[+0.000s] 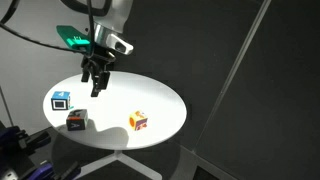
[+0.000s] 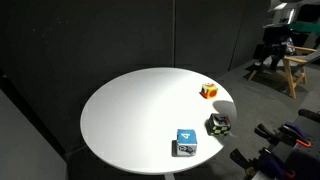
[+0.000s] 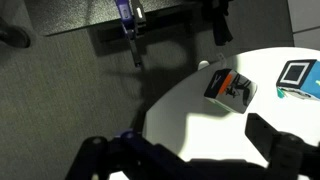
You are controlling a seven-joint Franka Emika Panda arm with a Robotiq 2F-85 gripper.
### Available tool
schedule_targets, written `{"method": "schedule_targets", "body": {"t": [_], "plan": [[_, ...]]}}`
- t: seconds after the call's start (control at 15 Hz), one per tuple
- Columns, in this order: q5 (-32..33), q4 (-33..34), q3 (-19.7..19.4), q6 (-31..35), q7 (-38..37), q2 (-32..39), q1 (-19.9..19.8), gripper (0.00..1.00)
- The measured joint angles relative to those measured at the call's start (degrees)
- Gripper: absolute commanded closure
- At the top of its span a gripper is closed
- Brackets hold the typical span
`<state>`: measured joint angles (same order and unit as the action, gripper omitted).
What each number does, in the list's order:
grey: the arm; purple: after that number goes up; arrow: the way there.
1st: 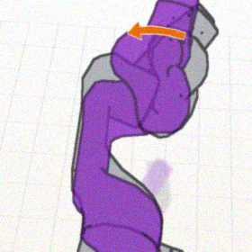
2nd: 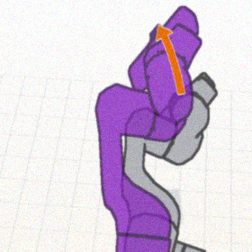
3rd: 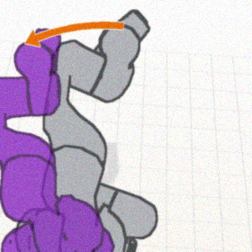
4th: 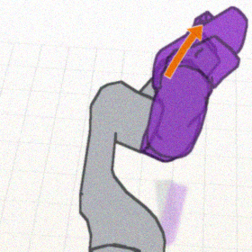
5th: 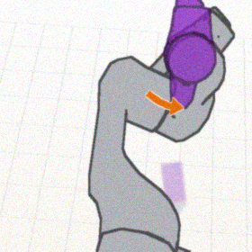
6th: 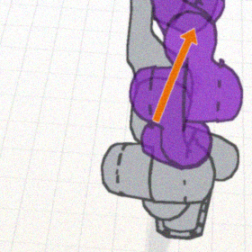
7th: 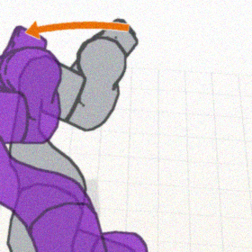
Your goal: Move the light blue plushy cube to the right
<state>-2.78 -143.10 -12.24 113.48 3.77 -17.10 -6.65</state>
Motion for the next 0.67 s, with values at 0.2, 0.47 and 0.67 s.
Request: {"method": "schedule_targets", "body": {"t": [0.2, 0.47, 0.67], "plan": [[0.00, 0.04, 0.00, 0.00, 0.00, -0.01, 0.00, 0.00], [0.00, 0.01, 0.14, 0.00, -0.01, 0.10, -0.03, 0.00], [1.21, -0.12, 1.32, 2.51, -0.24, 0.31, -0.06, 0.00]]}}
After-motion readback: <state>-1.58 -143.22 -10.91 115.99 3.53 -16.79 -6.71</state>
